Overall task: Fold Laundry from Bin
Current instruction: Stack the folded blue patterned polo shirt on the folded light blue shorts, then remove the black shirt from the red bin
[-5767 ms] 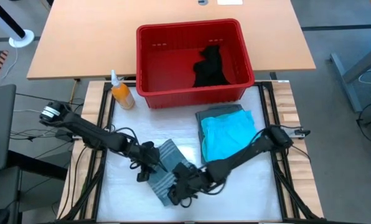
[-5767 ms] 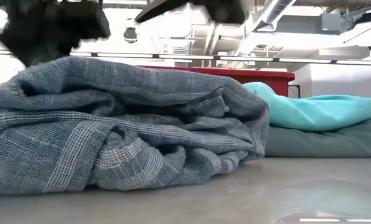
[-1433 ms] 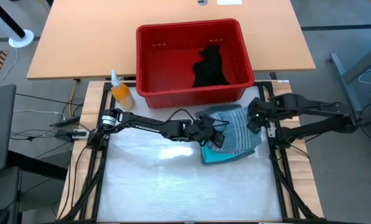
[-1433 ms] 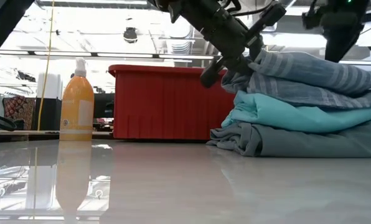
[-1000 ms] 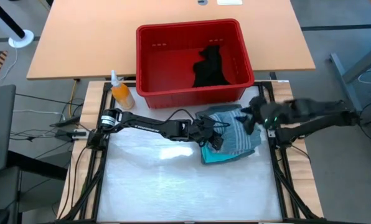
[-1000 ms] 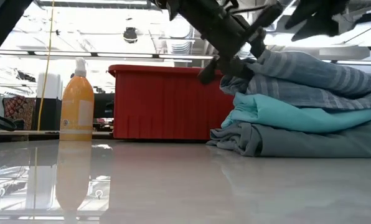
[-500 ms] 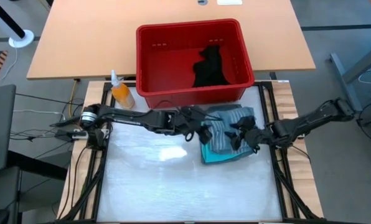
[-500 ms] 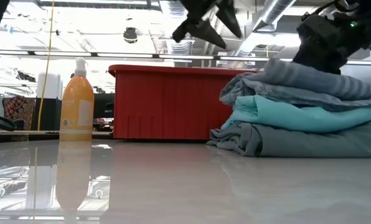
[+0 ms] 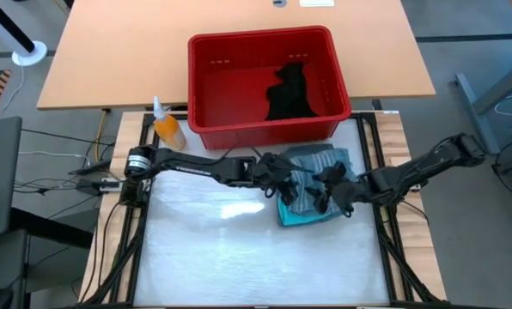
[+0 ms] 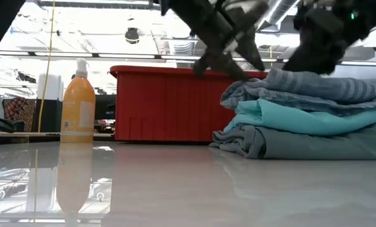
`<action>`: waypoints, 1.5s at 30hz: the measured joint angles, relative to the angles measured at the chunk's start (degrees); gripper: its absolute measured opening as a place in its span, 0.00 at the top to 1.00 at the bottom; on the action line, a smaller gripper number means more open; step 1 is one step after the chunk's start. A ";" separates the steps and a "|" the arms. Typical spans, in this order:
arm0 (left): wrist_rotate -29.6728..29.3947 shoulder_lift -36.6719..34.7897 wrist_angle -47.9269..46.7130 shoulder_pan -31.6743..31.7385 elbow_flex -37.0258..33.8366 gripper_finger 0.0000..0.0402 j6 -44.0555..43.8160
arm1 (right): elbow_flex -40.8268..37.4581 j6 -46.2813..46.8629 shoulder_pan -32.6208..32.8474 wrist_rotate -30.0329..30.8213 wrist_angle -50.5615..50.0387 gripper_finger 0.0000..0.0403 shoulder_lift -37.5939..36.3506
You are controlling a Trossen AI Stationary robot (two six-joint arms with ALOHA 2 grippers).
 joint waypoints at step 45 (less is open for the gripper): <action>-10.90 -18.47 -22.52 -1.11 0.11 0.54 9.03 | 27.31 -16.49 -5.12 7.53 -3.84 0.33 0.64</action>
